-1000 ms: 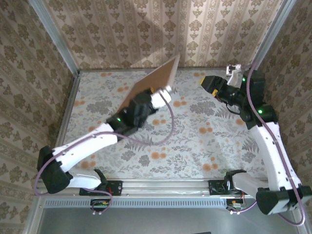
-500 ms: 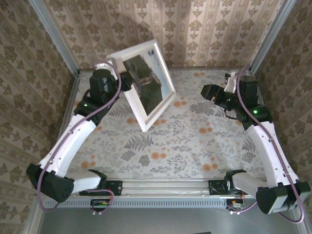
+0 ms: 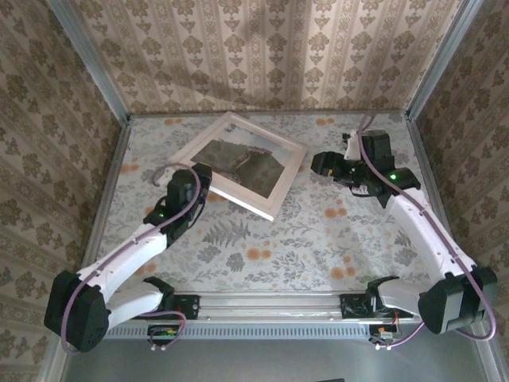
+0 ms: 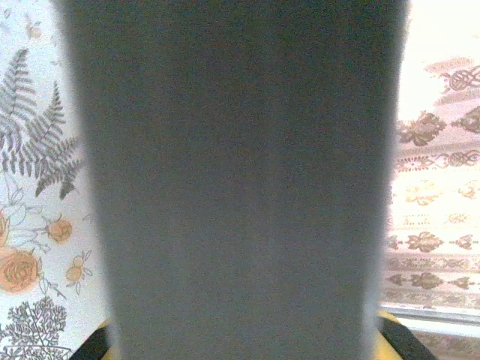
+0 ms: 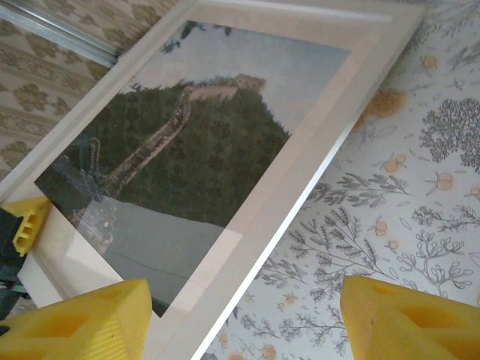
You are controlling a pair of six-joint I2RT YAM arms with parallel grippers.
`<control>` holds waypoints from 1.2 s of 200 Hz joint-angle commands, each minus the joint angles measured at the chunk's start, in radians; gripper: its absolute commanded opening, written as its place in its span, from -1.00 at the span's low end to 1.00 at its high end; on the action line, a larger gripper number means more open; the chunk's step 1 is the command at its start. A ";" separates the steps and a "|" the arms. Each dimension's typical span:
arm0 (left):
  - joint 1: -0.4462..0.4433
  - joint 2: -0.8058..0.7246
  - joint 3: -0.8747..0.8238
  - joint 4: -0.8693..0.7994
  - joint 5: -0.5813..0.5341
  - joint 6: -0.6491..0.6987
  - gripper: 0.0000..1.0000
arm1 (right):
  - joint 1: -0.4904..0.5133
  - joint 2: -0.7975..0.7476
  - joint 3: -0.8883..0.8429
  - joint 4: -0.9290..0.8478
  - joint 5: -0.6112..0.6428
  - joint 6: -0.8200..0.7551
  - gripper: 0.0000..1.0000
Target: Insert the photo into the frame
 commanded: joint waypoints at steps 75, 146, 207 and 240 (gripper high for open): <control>-0.173 0.253 -0.161 0.253 -0.222 -0.297 -0.13 | 0.005 0.251 -0.041 0.114 0.080 -0.045 0.41; -0.165 0.044 -0.261 -0.251 -0.029 -0.183 0.75 | 0.005 0.389 -0.067 0.171 0.148 -0.019 0.53; 0.081 -0.251 -0.154 -0.533 0.040 0.556 0.97 | 0.017 0.270 -0.118 0.175 0.503 -0.110 0.74; 0.156 -0.139 -0.015 -0.430 -0.089 0.993 1.00 | 0.014 0.089 -0.252 0.336 0.844 -0.279 1.00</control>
